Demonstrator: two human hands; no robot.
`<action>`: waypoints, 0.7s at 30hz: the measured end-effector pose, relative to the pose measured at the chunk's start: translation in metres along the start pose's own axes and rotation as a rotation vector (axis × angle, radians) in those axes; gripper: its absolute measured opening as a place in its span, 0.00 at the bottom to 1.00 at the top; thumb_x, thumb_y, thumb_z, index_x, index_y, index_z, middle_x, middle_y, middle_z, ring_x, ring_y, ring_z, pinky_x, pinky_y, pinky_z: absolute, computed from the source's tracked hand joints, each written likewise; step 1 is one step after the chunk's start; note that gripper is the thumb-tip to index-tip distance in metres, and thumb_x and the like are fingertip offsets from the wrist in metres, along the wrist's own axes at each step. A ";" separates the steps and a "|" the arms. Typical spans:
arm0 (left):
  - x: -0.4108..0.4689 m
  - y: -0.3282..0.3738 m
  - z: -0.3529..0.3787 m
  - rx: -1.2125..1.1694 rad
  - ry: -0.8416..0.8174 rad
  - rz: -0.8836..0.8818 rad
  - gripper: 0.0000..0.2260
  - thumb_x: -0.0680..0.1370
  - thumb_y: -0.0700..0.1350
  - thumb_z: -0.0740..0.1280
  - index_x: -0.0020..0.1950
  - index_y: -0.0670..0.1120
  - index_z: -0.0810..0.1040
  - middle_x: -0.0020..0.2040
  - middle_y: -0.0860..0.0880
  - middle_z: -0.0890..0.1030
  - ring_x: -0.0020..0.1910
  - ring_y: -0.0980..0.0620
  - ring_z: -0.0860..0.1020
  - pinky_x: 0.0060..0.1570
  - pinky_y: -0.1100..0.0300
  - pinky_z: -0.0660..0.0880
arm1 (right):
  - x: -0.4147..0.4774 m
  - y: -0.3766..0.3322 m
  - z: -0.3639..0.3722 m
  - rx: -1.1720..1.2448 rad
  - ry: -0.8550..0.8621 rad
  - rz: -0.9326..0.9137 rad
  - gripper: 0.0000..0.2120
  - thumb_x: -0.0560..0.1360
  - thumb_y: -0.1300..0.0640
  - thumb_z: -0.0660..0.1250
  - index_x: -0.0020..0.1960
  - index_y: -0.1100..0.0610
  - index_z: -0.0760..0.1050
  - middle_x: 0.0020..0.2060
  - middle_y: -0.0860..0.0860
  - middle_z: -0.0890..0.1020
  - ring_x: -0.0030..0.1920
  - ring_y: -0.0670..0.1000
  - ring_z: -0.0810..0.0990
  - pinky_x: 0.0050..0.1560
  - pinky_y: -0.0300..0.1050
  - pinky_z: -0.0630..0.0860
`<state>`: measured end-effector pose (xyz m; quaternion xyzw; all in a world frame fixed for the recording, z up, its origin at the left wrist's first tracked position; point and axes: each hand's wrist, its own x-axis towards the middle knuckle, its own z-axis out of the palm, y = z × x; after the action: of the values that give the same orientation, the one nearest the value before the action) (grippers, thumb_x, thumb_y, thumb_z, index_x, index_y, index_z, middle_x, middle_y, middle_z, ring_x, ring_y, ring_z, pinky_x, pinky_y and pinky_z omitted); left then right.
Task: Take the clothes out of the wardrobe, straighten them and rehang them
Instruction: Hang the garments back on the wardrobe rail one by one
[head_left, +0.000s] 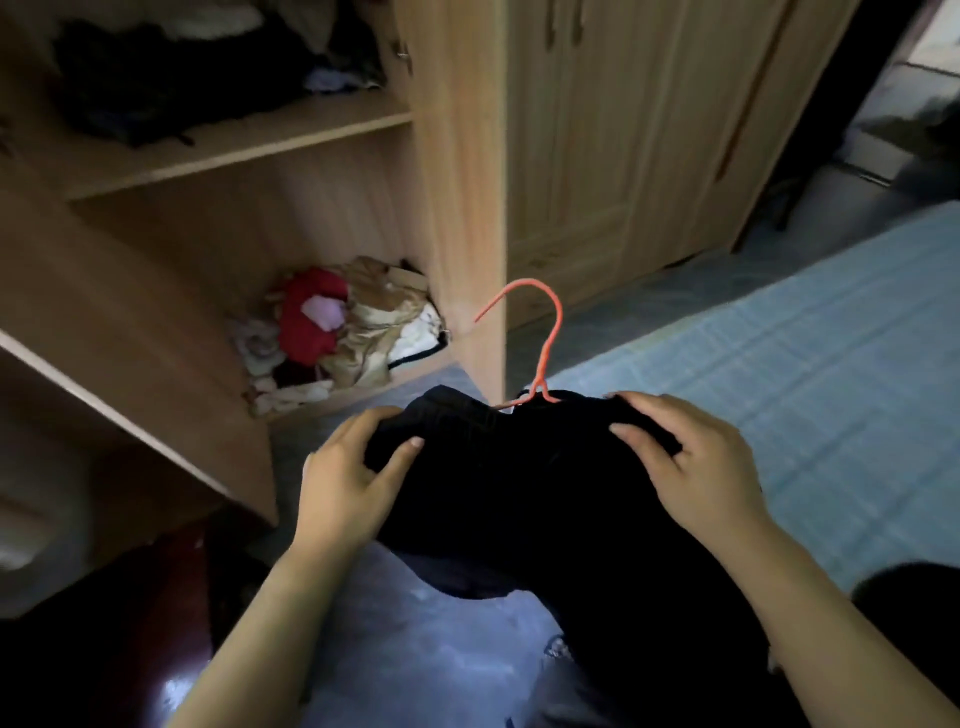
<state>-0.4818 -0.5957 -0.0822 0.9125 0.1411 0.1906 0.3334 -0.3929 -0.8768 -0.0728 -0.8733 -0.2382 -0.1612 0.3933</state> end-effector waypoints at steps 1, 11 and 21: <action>0.012 -0.007 -0.009 0.006 0.016 0.004 0.17 0.71 0.61 0.62 0.54 0.53 0.77 0.46 0.59 0.76 0.49 0.52 0.78 0.48 0.54 0.73 | 0.014 -0.005 0.012 0.020 0.031 0.002 0.13 0.73 0.49 0.65 0.53 0.54 0.80 0.46 0.46 0.83 0.47 0.46 0.78 0.46 0.32 0.70; 0.222 -0.071 -0.063 0.126 0.103 0.088 0.28 0.70 0.66 0.58 0.66 0.54 0.70 0.55 0.51 0.76 0.57 0.45 0.75 0.57 0.41 0.70 | 0.225 -0.051 0.135 0.256 0.100 -0.031 0.14 0.71 0.42 0.68 0.55 0.42 0.79 0.46 0.35 0.79 0.45 0.42 0.79 0.38 0.28 0.70; 0.447 -0.110 -0.147 0.134 0.412 0.026 0.22 0.67 0.72 0.58 0.48 0.58 0.77 0.43 0.55 0.79 0.47 0.51 0.78 0.46 0.50 0.74 | 0.477 -0.110 0.231 0.273 0.044 -0.299 0.15 0.70 0.32 0.61 0.57 0.28 0.71 0.22 0.52 0.76 0.18 0.49 0.69 0.25 0.45 0.70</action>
<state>-0.1640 -0.2606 0.0619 0.8762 0.2069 0.3674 0.2336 -0.0331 -0.4990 0.0707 -0.7630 -0.3759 -0.2031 0.4850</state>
